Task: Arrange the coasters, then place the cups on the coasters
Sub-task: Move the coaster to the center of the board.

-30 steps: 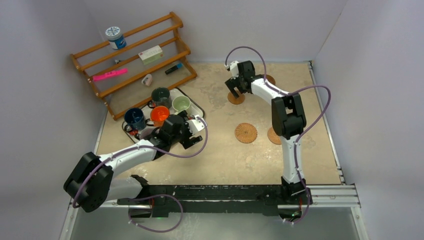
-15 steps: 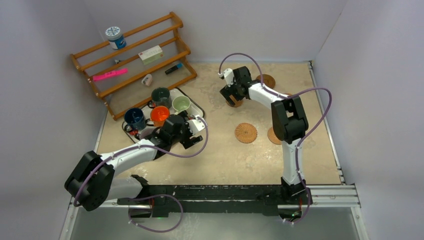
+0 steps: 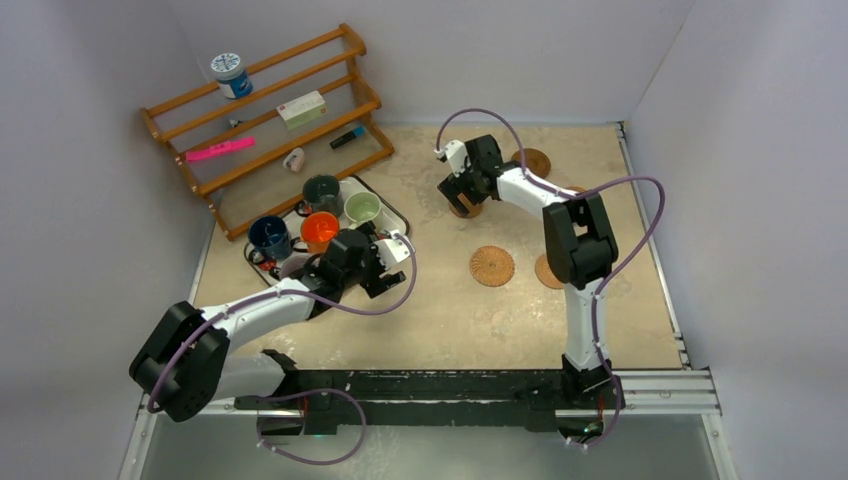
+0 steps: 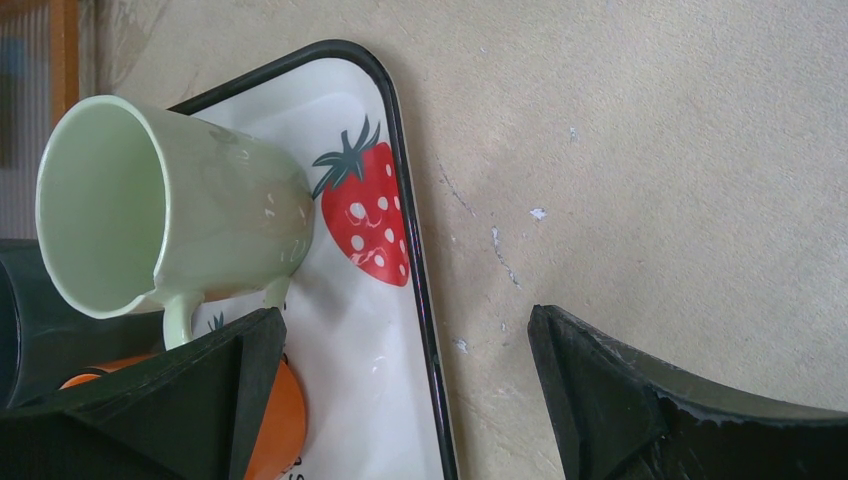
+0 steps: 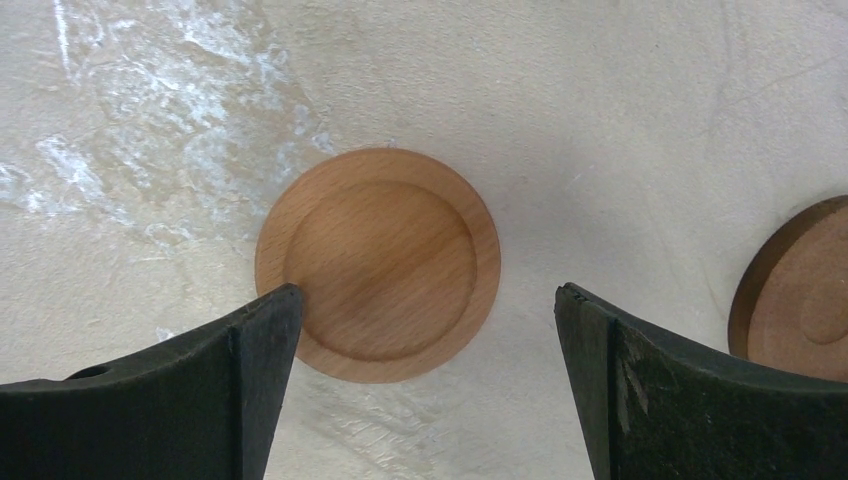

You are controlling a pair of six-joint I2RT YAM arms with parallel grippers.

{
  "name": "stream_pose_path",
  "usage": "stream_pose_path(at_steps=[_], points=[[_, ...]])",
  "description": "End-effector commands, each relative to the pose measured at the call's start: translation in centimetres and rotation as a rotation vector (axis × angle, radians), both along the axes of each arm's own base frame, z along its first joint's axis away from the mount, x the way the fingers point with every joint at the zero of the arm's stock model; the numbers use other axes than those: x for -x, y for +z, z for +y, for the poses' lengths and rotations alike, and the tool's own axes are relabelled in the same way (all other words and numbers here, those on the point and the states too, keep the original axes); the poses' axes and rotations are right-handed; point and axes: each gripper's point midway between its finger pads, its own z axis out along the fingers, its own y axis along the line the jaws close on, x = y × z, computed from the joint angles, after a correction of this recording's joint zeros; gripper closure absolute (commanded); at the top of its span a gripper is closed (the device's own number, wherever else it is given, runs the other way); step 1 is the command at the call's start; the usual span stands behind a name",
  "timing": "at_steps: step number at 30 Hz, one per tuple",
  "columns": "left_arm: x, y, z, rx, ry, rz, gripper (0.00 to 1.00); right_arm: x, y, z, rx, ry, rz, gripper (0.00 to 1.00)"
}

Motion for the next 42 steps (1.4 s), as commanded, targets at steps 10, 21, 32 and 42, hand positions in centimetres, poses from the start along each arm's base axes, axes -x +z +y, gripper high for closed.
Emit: stream_pose_path(at_steps=[10, 21, 32, 42], points=[[-0.4, 0.4, -0.3, 0.015, -0.012, -0.027, 0.00, -1.5, 10.8, -1.7, -0.086, -0.063, -0.191, 0.01], [-0.3, 0.6, -0.5, 0.027, -0.018, -0.020, 0.00, -0.7, 12.7, -19.8, -0.067, -0.374, -0.242, 0.01], [0.1, 0.6, -0.9, 0.046, -0.040, -0.006, 0.00, 0.1, 6.7, -32.1, 0.007, -0.603, -0.227, 0.01], [0.1, 0.7, -0.9, 0.048, -0.041, -0.007, 0.00, -1.5, 4.2, -33.2, 0.019, -0.642, -0.190, 0.01]])
